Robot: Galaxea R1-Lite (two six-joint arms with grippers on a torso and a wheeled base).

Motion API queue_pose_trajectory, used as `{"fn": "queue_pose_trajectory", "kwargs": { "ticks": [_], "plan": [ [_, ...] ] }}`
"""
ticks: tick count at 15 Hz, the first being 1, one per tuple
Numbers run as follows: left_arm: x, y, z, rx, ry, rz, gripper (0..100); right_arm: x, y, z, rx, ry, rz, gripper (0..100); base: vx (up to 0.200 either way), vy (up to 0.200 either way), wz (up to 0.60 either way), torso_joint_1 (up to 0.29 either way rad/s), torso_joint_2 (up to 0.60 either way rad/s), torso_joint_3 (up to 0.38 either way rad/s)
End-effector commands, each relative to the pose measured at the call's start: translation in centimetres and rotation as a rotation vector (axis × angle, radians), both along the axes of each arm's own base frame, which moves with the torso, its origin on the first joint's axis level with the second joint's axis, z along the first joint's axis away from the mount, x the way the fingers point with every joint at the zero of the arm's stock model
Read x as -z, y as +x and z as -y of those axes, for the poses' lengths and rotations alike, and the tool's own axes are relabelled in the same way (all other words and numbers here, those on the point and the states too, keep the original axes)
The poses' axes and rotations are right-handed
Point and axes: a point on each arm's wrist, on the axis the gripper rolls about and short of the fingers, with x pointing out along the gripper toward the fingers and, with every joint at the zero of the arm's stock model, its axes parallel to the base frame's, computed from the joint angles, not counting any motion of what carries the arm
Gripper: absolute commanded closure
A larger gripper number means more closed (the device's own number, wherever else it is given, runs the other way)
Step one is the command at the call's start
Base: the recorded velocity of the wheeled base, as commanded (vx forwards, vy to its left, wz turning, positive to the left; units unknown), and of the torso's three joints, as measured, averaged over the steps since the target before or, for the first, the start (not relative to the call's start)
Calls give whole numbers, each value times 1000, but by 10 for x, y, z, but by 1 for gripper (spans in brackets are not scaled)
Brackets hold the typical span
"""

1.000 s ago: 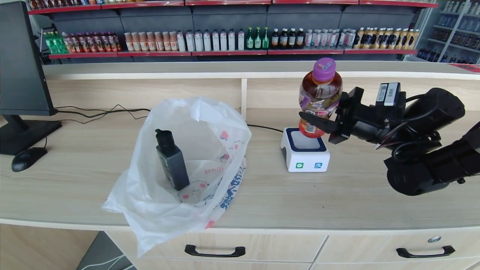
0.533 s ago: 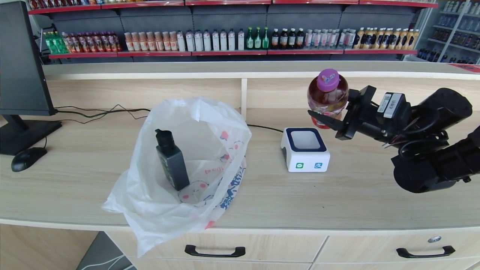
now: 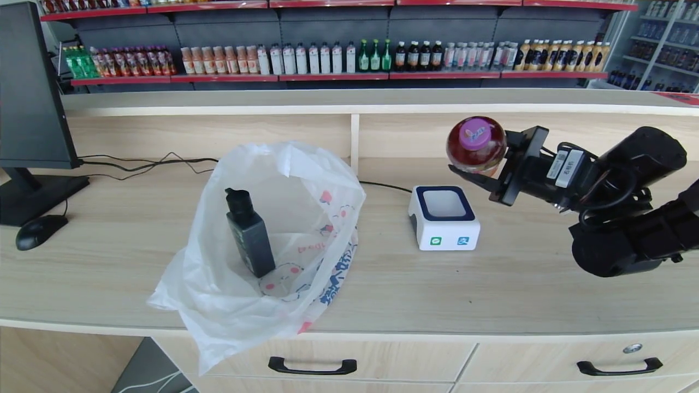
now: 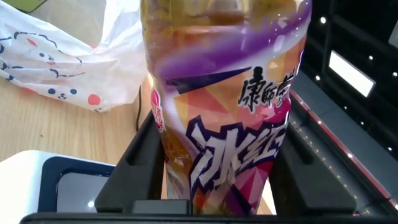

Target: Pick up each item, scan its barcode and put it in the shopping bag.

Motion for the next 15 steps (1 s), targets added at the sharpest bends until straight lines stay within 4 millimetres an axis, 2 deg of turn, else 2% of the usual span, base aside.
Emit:
{"fn": "queue_pose_trajectory", "kwargs": {
  "ticks": [1,5,6,8,15],
  "plan": [
    [0,0,0,0,0,-1,0,8,5,-1,-1,-5,-17,100,0,0,0,0,0,0],
    [0,0,0,0,-1,1,0,19,12,-7,-13,-12,-32,100,0,0,0,0,0,0],
    [0,0,0,0,-1,-1,0,23,12,-16,-35,-15,-40,100,0,0,0,0,0,0],
    [0,0,0,0,-1,-1,0,31,16,-18,-37,-18,-54,100,0,0,0,0,0,0],
    [0,0,0,0,2,1,0,29,17,-17,-35,-15,-51,100,0,0,0,0,0,0]
  ]
}}
